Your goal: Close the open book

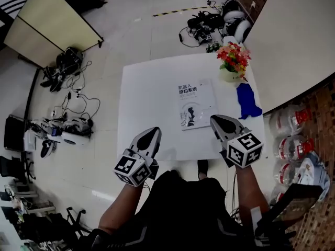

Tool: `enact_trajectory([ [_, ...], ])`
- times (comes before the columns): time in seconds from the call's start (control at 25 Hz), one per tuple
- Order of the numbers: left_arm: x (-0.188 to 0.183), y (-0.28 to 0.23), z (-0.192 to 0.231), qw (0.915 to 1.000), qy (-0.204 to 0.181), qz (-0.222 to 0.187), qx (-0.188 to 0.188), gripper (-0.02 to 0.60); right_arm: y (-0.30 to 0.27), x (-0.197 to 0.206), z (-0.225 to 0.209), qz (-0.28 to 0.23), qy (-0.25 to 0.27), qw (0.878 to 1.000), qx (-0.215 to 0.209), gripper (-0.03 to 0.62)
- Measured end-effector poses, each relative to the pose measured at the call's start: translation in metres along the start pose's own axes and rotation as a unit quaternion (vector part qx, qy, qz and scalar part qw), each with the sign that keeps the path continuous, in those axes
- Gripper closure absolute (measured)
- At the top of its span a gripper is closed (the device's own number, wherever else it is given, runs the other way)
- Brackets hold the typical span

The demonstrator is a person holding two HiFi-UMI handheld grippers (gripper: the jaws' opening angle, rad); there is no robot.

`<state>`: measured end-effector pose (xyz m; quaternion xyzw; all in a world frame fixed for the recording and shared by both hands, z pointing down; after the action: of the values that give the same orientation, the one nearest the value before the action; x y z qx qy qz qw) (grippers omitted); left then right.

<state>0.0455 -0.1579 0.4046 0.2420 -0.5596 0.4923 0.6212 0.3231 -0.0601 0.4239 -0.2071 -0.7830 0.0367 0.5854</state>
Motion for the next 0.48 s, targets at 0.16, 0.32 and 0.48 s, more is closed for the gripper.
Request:
enact_trajectory([
  [0.16, 0.004, 0.041, -0.032, 0.9994, -0.022, -0.018, 0.022, 0.588, 0.025, -0.005, 0.05, -0.01, 0.051, 0.999, 0.003, 0.586],
  [0.32, 0.002, 0.101, -0.07, 0.9936, -0.099, -0.044, 0.033, 0.588, 0.055, 0.004, 0.116, -0.028, 0.053, 0.998, 0.005, 0.586],
  [0.48, 0.008, 0.163, -0.096, 0.9931, -0.084, -0.06, 0.055, 0.586, 0.085, 0.019, 0.176, -0.029, 0.06, 0.998, 0.019, 0.586],
])
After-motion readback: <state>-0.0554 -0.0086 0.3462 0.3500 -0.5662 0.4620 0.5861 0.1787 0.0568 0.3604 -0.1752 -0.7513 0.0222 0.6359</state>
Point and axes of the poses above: the fingertips, and each gripper's own axes: y backward along the fingers, z to its left, x out of its underside, the point moved 9 cm from there along y, backward along the fingers, and after that the axes turned 1 degree about x, right-handed, at the moved point
